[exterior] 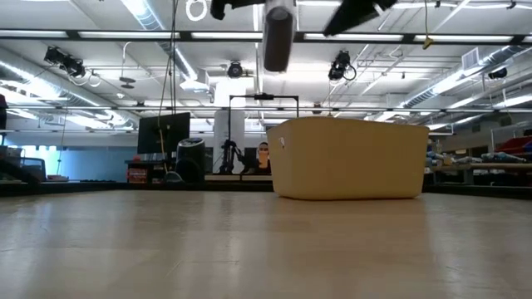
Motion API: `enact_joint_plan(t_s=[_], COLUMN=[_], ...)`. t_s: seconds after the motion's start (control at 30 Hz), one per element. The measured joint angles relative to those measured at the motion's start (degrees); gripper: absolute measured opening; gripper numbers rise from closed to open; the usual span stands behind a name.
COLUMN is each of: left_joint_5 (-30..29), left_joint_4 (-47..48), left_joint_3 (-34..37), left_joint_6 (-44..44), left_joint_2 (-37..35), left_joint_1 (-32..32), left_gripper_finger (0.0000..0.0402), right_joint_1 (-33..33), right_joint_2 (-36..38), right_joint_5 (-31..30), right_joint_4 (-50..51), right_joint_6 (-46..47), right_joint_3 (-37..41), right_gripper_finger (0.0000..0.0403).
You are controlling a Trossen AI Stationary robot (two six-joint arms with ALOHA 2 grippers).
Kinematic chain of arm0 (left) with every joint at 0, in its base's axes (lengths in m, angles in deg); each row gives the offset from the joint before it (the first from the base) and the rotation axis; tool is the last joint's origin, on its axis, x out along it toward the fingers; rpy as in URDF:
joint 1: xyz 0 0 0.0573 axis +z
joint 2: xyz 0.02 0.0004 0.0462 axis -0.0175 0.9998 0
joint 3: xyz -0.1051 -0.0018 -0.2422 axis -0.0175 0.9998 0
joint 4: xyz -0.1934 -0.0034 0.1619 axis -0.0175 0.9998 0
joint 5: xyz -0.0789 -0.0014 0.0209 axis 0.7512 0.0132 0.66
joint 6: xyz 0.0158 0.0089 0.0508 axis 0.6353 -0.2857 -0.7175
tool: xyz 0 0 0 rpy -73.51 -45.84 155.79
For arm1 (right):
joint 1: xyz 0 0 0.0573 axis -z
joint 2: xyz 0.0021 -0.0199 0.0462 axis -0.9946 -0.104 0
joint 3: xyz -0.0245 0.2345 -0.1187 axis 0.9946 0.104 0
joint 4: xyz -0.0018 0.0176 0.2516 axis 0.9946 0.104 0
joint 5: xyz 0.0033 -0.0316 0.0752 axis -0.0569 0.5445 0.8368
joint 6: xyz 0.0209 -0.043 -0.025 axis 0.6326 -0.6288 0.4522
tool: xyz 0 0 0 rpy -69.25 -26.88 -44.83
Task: Roll bandage
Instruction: Put the transparent zip bag into the yellow bin
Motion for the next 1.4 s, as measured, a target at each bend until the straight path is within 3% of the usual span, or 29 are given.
enact_joint_plan(t_s=[0.17, 0.33, 0.47, 0.63, 0.8, 0.93, 1.1, 1.2, 1.4], left_joint_5=[-0.5, 0.5, 1.3, 0.8, -6.1, -12.3, -13.0, -11.8, -3.3], left_joint_4=[6.2, 13.0, 17.8, 30.2, 40.1, 45.6, 49.9, 51.1, 51.4], left_joint_3=[-1.8, -6.5, -12.0, -21.5, -30.0, -35.1, -39.5, -41.4, -41.6], left_joint_6=[2.0, 0.7, -5.5, -13.7, -25.4, -34.3, -43.4, -46.6, -48.4], left_joint_2=[1.5, 7.8, 14.7, 24.4, 32.5, 35.9, 35.5, 35.4, 36.7], left_joint_1=[1.5, 2.7, 3.8, 4.6, 4.1, 3.1, 1.1, 0.7, 1.5], left_gripper_finger=[0.0004, 0.0004, 0.0004, 0.0004, 0.0004, 0.0004, 0.0005, 0.0006, 0.0007], right_joint_1=[1.8, 3.4, 4.2, 4.4, 3.6, 2.9, 2.7, 2.8, 2.8], right_joint_2=[1.9, 2.5, 2.7, 4.8, 6.9, 8.3, 10.2, 11.4, 13.0], right_joint_5=[-0.5, 0.6, -0.6, -1.7, -2.2, -3.0, -3.7, -3.8, -3.8], right_joint_4=[14.2, 16.3, 17.9, 19.5, 19.6, 20.3, 21.0, 21.0, 20.8], right_joint_6=[6.8, 8.1, 7.5, 8.3, 8.2, 8.2, 7.1, 6.9, 6.2], right_joint_3=[0.0, 0.0, 0.0, 0.0, 0.0, 0.0, 0.0, 0.0, 0.0], right_gripper_finger=[0.0227, 0.0198, 0.0171, 0.0148, 0.0144, 0.0144, 0.0142, 0.0142, 0.0137])
